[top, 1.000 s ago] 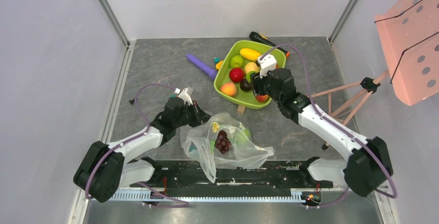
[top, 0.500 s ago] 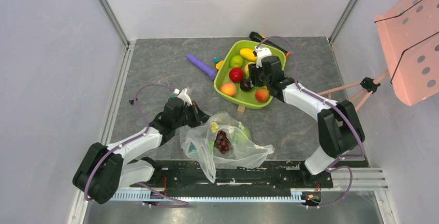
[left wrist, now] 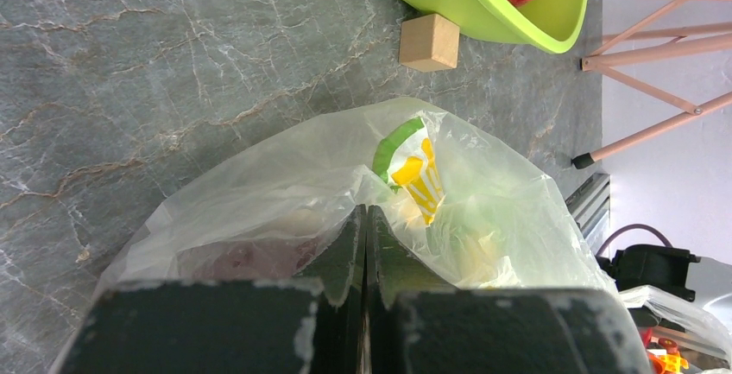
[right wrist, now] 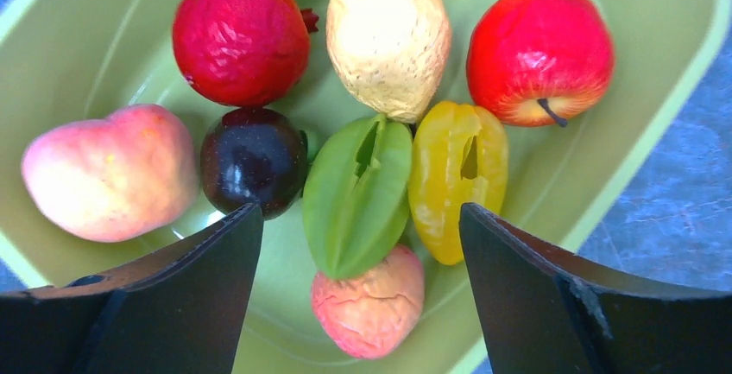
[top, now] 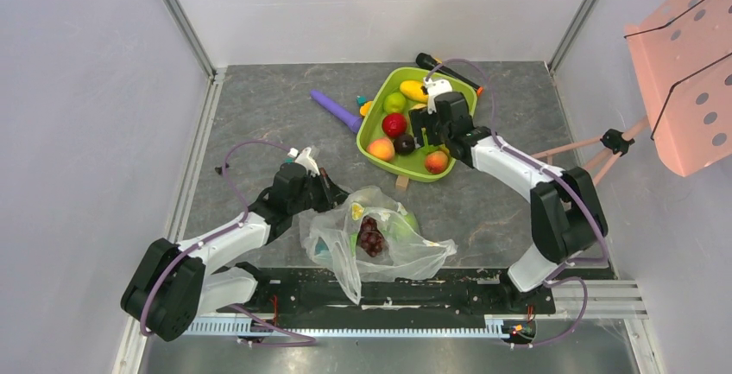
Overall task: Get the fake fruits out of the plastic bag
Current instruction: Place the fake fruit in the bin.
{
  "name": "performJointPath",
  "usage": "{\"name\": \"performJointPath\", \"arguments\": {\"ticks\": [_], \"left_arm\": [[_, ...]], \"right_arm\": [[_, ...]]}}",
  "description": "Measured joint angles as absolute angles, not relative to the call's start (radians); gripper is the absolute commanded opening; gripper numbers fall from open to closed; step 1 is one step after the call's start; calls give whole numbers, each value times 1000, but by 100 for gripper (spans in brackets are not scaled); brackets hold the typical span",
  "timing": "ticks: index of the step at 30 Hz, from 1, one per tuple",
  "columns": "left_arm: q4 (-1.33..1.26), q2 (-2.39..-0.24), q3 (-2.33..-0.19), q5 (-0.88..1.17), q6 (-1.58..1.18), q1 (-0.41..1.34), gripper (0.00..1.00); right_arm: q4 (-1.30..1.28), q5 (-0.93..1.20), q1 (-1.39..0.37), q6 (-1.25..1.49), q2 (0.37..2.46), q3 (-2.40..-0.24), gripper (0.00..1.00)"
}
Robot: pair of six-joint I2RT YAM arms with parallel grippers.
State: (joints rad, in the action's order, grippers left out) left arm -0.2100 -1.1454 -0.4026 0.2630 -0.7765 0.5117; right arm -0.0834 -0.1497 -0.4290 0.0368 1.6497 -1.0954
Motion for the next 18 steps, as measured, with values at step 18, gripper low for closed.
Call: {"name": "performJointPath", "arguments": {"ticks": [18], "left_arm": [[-175, -1124, -403, 263, -776, 512, 2]], "right_arm": [[-104, -183, -421, 128, 1258, -1000, 98]]}}
